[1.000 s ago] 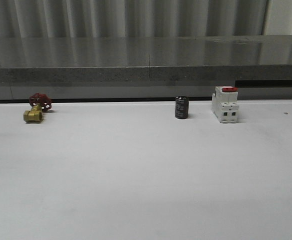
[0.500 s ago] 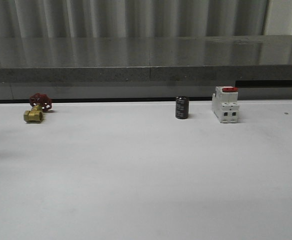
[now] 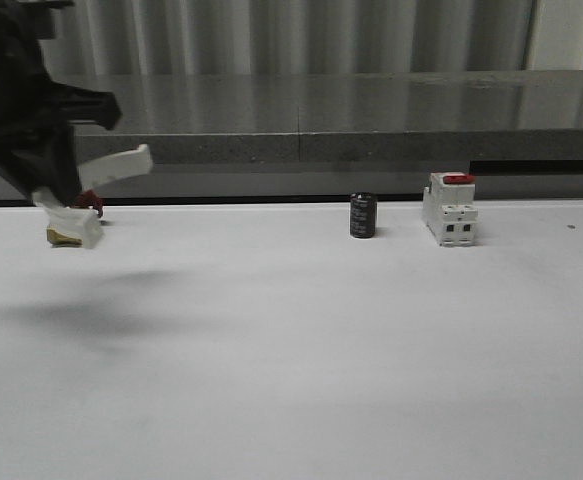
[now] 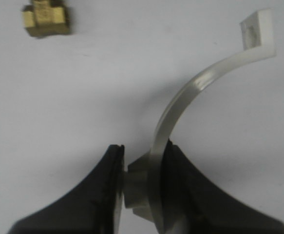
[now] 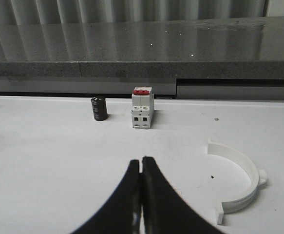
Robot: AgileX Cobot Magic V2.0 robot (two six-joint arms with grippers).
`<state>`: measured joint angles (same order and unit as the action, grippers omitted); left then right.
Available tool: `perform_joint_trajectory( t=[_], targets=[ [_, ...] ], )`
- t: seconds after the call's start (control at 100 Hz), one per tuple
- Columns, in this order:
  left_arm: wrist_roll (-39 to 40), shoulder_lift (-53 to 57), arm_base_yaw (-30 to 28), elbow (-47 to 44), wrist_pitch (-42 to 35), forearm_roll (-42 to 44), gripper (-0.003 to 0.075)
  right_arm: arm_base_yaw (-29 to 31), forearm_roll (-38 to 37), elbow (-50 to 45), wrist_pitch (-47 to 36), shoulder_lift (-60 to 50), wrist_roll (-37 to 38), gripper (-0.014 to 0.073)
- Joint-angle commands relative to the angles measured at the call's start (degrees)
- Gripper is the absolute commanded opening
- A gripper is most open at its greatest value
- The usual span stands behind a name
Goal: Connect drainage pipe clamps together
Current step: 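Carry the clamp half toward the table center and set it down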
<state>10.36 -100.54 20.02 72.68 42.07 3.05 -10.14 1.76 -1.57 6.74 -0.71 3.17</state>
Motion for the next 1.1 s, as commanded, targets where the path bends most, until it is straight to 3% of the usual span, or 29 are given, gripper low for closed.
perform_joint_trajectory(
  t=[0.0,0.23,1.09],
  targets=[
    [3.6,0.1,2.9,1.4,-2.3,1.0,-0.0021,-0.1,-0.3,1.0,-4.4,-1.0,-0.2,-0.0067],
    [7.1,-4.8,6.2,1.5,-3.1,1.0,-0.0020,-0.1,-0.3,1.0,-4.4,-1.0,-0.2,-0.0067],
    [9.8,-11.3,7.9,6.0,-2.4,1.3,-0.0020,-0.1,-0.3,1.0,-4.4,-1.0,-0.2,-0.0067]
  ],
)
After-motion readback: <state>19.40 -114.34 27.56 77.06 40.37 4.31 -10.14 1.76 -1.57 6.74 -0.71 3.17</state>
